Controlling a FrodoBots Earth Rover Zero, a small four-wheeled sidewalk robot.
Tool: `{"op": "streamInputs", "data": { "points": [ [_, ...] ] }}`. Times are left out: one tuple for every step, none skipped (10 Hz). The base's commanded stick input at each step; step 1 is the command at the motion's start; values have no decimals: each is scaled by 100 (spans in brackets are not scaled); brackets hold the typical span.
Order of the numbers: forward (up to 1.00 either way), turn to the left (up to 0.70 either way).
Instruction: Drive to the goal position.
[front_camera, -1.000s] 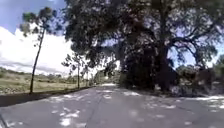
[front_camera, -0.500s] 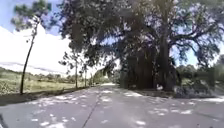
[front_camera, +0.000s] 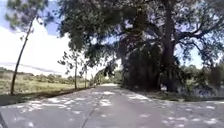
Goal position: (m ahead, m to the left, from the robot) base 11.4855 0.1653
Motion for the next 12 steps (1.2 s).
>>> {"op": "streamInputs", "data": {
  "points": [
    [85,0],
    [85,0],
    [85,0],
    [85,0],
    [85,0],
    [85,33],
    [85,28],
    [85,15],
    [85,0],
    [85,0],
    [85,5],
    [85,22]
  ]
}}
